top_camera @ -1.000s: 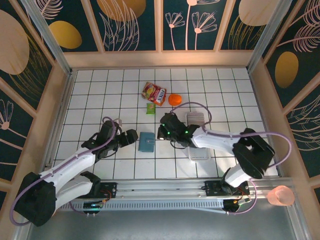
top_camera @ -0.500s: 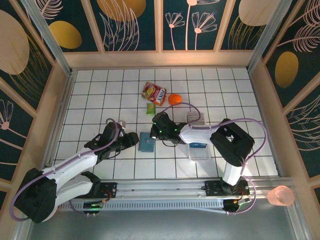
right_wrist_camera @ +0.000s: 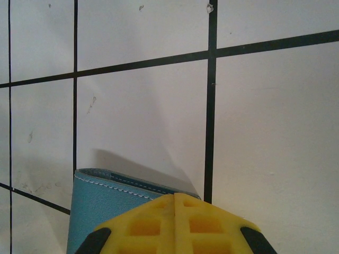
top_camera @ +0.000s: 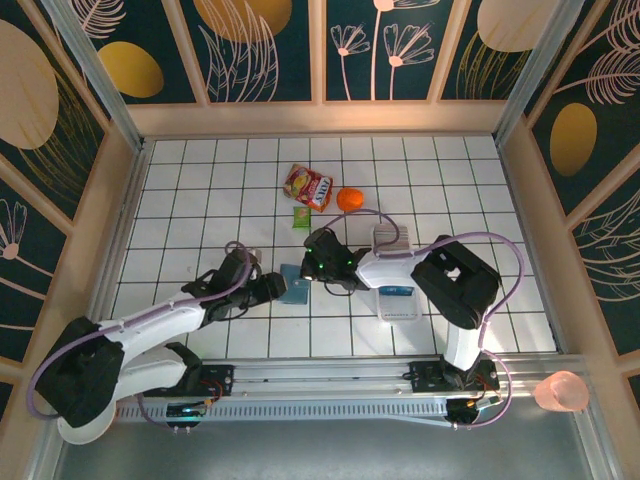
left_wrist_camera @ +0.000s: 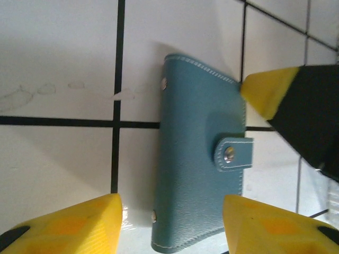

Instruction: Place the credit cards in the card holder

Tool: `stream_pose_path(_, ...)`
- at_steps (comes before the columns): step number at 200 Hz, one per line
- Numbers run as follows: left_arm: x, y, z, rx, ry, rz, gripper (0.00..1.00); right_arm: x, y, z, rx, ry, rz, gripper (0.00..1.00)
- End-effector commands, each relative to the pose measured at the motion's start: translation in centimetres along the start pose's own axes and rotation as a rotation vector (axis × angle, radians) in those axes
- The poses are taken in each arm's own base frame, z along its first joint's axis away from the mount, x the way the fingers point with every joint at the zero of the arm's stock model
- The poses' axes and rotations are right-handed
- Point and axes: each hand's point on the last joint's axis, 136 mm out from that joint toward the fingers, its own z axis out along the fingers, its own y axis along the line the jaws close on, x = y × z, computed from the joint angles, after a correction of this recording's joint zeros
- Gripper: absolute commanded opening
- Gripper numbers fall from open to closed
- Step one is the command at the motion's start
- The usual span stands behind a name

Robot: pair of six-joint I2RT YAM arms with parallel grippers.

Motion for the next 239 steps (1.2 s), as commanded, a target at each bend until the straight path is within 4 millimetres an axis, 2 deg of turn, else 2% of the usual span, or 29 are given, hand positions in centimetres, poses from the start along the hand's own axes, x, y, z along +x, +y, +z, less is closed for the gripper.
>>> stream_pose_path(1,-0.4,-0.3,0.5,-0.017,-0.012,-0.009,0.52,1.3,-1.7,0.1,0.036,0.024,0.018,0.0)
stream_pose_path(69,0.4,-1.6,0.6,0.089,0.003,-0.054,0.48,2.7,-3.5,0.0,0.06,0.044,0.038,0.0)
stream_pose_path(106,0.7,-0.3,0.9,0.034,0.011,-0.069,0.48,3.1,-3.8,0.0,0.059,0.044,0.05,0.0)
stream_pose_path(160,1.4,-2.5,1.4,0.125,0.057,-0.069,0.45,3.5,-4.0,0.2,0.06,0.05,0.059,0.0)
stream_pose_path(191,1.8,-2.2,2.0,0.095,0.072,-0.059,0.42,3.7,-4.2,0.2,0.062,0.05,0.075,0.0)
stream_pose_path(239,1.8,-3.0,2.0,0.147,0.069,-0.084,0.4,3.7,-4.3,0.1,0.056,0.046,0.087,0.0)
